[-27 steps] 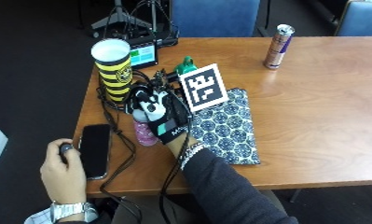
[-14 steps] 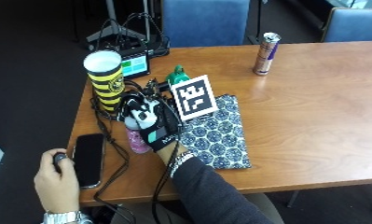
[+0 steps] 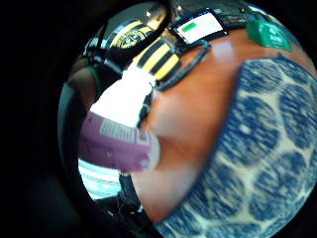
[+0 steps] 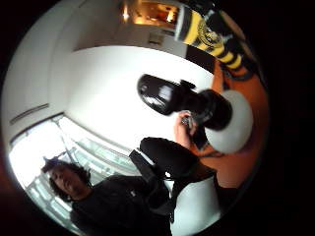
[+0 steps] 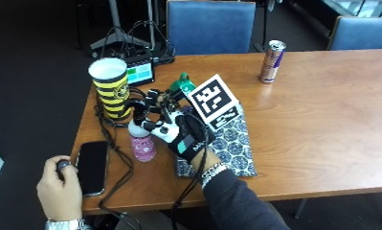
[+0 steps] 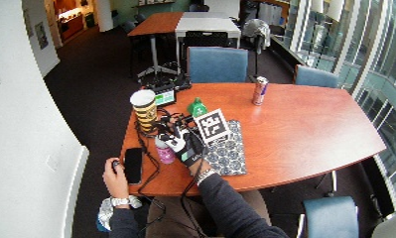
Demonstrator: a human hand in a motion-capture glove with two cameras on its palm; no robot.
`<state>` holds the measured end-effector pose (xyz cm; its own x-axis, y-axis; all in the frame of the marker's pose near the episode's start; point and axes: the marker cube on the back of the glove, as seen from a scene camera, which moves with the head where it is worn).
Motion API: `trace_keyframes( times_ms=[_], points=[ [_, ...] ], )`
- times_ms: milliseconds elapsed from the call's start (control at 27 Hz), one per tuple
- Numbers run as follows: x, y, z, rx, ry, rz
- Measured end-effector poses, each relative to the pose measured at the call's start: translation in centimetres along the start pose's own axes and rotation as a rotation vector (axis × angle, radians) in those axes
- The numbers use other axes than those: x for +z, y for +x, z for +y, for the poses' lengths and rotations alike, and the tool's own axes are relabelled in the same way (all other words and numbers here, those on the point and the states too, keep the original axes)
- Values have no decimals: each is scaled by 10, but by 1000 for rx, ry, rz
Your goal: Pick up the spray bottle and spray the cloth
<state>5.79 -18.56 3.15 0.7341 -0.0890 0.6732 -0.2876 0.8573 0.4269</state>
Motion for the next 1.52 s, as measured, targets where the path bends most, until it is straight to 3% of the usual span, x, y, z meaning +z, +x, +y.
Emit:
trace_keyframes(
  times_ms=[185, 481, 926, 1518],
  points=[
    [-30, -4, 15, 3, -143, 308],
    [-72, -46, 53, -139, -230, 571],
    [-81, -102, 99, -269, -330, 673],
    [-70, -109, 156, -301, -431, 797]
  ],
)
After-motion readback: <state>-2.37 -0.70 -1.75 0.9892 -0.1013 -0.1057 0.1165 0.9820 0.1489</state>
